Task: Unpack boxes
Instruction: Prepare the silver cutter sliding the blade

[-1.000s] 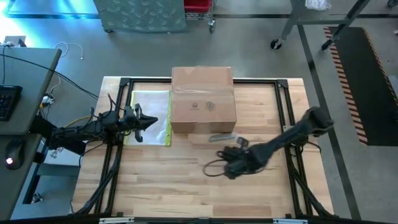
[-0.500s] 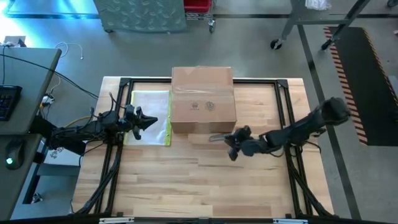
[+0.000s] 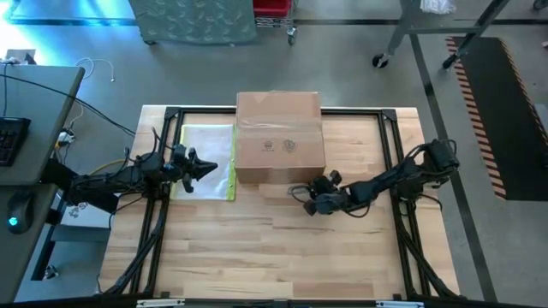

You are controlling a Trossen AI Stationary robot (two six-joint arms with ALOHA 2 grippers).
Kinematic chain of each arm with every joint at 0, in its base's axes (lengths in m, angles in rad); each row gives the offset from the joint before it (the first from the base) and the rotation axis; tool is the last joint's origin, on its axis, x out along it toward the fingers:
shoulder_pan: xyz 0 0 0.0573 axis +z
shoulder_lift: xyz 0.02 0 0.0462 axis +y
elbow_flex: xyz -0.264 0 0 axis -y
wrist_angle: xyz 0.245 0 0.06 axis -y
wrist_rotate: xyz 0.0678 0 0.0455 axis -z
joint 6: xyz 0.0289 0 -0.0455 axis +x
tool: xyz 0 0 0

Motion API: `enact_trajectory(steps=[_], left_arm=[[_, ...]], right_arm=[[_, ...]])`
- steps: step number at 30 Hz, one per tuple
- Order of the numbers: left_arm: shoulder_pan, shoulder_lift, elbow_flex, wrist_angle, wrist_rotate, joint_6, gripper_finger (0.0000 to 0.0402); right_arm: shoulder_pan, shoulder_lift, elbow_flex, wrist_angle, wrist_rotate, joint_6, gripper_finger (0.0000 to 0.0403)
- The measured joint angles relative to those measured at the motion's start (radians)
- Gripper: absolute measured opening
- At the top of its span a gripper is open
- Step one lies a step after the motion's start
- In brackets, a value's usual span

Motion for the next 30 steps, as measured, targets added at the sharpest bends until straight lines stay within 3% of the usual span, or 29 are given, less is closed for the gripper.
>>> enact_trajectory(steps=[9,18,26,30], left_arm=[[0.000,0.002,0.000,-0.003,0.000,-0.030,0.0000],[0.000,0.003,0.000,0.002,-0.003,-0.030,0.0000],[0.000,0.003,0.000,0.007,-0.080,-0.059,0.0000],[0.000,0.003,0.000,0.007,-0.087,-0.094,0.0000]], right_arm=[[0.094,-0.037,0.092,-0.117,-0.226,-0.033,0.0066],[0.221,-0.175,0.176,-0.255,-0.217,-0.076,0.0066],[0.286,-0.162,0.175,-0.259,-0.512,-0.196,0.0067],[0.276,-0.132,0.174,-0.253,-0.580,-0.244,0.0067]])
